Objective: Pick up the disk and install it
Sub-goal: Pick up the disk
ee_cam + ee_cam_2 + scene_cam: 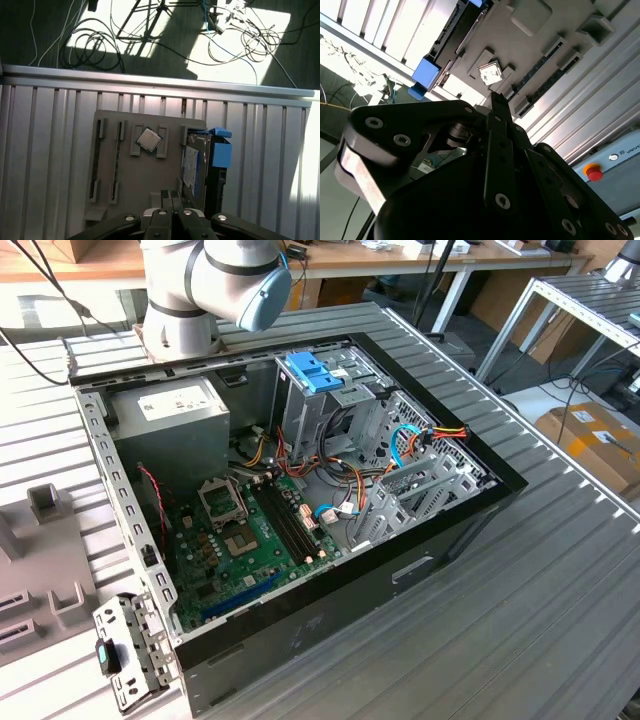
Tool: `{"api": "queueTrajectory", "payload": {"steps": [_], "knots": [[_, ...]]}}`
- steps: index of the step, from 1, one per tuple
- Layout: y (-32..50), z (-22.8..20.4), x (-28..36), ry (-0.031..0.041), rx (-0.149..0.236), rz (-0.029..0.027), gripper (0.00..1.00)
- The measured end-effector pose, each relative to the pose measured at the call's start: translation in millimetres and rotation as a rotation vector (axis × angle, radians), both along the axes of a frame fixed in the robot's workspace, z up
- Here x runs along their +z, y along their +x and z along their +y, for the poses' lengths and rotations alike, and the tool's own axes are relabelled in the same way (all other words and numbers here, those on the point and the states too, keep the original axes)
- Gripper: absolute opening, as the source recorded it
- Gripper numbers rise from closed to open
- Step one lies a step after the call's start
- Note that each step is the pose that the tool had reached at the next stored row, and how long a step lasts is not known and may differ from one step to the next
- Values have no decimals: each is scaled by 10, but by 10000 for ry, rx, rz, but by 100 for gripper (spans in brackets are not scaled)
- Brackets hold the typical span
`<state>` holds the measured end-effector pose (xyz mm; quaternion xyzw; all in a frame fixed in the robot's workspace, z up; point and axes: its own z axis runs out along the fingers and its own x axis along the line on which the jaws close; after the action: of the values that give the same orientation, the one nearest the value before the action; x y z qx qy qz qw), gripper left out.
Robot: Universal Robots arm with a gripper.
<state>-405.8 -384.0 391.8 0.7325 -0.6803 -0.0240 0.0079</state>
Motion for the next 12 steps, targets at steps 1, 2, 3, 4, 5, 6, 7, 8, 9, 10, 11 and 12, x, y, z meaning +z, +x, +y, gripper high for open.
{"api": "queueTrajectory", "payload": {"steps": [1,2,3,4,5,6,7,8,9,10,11,12], "knots": [[0,0,0,0,41,1,11],[0,0,0,0,77,1,11],[0,0,0,0,117,1,11],[0,0,0,0,157,1,11],[0,0,0,0,197,1,11],[0,0,0,0,264,0,11],[0,0,0,0,345,0,11],[0,0,0,-1,418,1,11],[0,0,0,0,458,0,11],[0,0,0,0,501,0,11],[0,0,0,0,552,1,11],[0,0,0,0,597,0,11]]}}
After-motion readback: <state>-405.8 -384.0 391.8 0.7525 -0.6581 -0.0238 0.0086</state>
